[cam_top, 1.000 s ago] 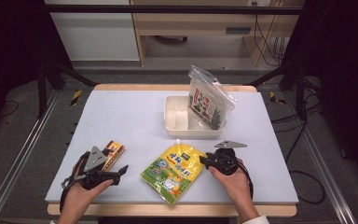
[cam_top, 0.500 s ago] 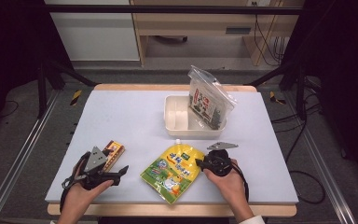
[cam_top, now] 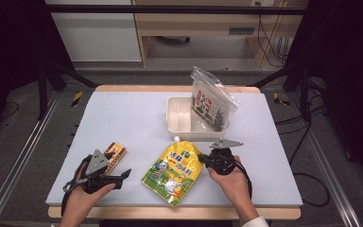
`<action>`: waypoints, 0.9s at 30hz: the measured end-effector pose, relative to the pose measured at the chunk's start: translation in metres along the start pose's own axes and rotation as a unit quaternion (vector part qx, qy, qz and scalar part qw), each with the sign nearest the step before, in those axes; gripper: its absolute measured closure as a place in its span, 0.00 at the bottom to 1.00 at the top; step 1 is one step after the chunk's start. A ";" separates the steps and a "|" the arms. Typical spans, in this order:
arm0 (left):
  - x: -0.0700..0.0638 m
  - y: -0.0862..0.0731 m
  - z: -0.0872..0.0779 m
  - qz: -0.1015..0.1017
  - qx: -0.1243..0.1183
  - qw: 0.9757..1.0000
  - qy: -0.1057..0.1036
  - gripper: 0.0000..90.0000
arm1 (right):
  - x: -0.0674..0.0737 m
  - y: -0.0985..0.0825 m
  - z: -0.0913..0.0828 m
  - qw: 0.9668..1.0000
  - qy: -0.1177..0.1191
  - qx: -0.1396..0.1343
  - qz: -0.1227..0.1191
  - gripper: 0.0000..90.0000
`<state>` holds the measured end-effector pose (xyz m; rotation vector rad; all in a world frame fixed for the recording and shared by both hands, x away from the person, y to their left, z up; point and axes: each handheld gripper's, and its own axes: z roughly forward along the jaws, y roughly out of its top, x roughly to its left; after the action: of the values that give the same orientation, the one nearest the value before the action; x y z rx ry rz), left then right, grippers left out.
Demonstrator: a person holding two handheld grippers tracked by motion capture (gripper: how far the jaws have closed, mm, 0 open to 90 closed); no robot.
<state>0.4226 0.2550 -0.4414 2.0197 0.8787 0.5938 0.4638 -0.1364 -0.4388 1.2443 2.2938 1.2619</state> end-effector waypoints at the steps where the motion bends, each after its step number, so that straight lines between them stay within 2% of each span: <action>1: 0.000 0.001 0.001 -0.004 0.000 1.000 0.000 0.12 | 0.000 0.005 -0.001 1.000 0.001 -0.003 -0.008 1.00; 6: 0.005 0.017 -0.004 0.011 -0.004 1.000 0.001 0.12 | 0.002 0.036 -0.007 0.999 0.016 -0.010 -0.036 1.00; 7: 0.007 0.029 -0.008 0.017 -0.009 1.000 -0.009 0.13 | 0.004 0.049 -0.009 0.998 0.026 -0.011 -0.053 1.00; 8: 0.007 0.029 -0.008 0.017 -0.009 1.000 -0.009 0.13 | 0.004 0.049 -0.009 0.998 0.026 -0.011 -0.053 1.00; 9: 0.008 0.036 -0.009 0.024 -0.009 1.000 -0.014 0.13 | 0.006 0.055 -0.009 0.998 0.030 -0.010 -0.059 1.00; 12: 0.010 0.055 -0.012 0.051 -0.004 0.998 -0.023 0.14 | 0.016 0.072 -0.011 0.996 0.040 -0.011 -0.085 1.00; 14: 0.011 0.067 -0.011 0.064 -0.008 0.997 -0.030 0.15 | 0.023 0.082 -0.012 0.994 0.043 -0.012 -0.101 1.00; 15: 0.011 0.071 -0.012 0.065 -0.001 0.997 -0.032 0.15 | 0.031 0.091 -0.014 0.992 0.046 -0.015 -0.114 1.00; 19: 0.012 0.086 -0.011 0.085 0.004 0.996 -0.041 0.15 | 0.041 0.104 -0.017 0.990 0.051 -0.021 -0.133 1.00; 22: 0.013 0.094 -0.012 0.087 0.001 0.995 -0.043 0.16 | 0.049 0.114 -0.021 0.987 0.051 -0.024 -0.148 1.00; 23: 0.014 0.096 -0.012 0.089 0.000 0.995 -0.044 0.17 | 0.054 0.120 -0.023 0.985 0.053 -0.028 -0.160 1.00; 26: 0.015 0.104 -0.015 0.094 -0.002 0.995 -0.045 0.18 | 0.059 0.124 -0.026 0.983 0.056 -0.030 -0.170 1.00; 27: 0.016 0.106 -0.016 0.096 -0.004 0.994 -0.047 0.19 | 0.063 0.127 -0.028 0.981 0.058 -0.033 -0.181 1.00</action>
<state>0.4610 0.2317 -0.3423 2.1212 0.6303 0.6001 0.4816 -0.0702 -0.3114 0.7031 2.3947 1.2902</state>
